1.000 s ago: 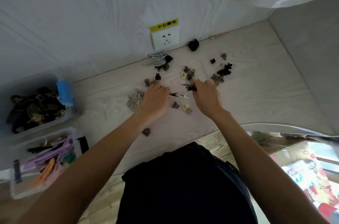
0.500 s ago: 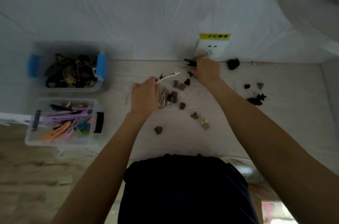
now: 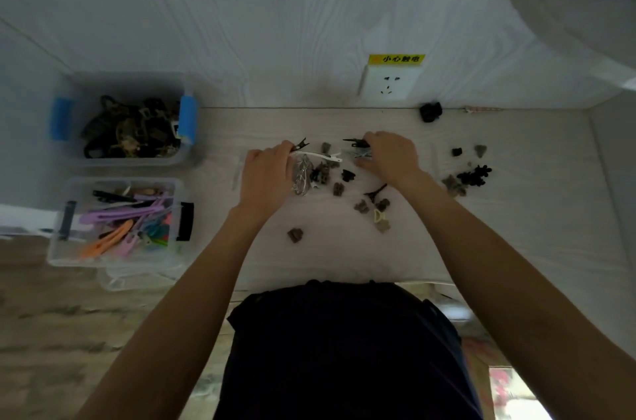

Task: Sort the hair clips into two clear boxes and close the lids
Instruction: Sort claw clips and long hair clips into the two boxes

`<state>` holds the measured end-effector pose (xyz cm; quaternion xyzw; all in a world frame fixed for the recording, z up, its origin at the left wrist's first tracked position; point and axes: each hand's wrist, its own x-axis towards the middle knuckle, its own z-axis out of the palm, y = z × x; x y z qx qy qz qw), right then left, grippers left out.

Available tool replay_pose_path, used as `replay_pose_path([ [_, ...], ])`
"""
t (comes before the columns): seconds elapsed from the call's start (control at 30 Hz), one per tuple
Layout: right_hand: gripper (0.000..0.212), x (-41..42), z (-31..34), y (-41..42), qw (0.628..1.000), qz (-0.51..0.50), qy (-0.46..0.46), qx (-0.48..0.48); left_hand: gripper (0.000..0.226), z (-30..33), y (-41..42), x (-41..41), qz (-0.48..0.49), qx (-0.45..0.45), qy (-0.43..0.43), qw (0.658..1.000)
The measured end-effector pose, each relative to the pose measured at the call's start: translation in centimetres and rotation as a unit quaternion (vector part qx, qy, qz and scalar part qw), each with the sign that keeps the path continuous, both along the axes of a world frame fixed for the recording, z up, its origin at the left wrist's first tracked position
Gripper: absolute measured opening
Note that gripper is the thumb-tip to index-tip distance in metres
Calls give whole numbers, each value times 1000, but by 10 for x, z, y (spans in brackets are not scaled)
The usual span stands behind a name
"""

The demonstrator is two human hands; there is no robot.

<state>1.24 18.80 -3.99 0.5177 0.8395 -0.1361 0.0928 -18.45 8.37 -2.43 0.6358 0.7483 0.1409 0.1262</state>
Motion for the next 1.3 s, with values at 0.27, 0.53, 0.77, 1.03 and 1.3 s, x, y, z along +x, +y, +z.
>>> replay_pose_path([
  [0.27, 34, 2, -4, -15, 999, -30, -33, -3, 19, 10, -18, -12, -6, 39, 8, 999],
  [0.53, 24, -34, 51, -39, 963, -123, 240, 7, 23, 48, -55, -52, 19, 87, -41, 995],
  [0.77, 10, -135, 86, -97, 902, -31, 394, -172, 37, 74, -126, -145, -2, 88, -5, 996],
  [1.03, 15, -227, 77, -135, 918, 70, 336, -198, 46, 38, -161, -218, -27, -53, 62, 996],
  [1.3, 32, -272, 71, -154, 948, 172, 248, -96, 34, 34, -170, -215, -73, -70, -81, 992],
])
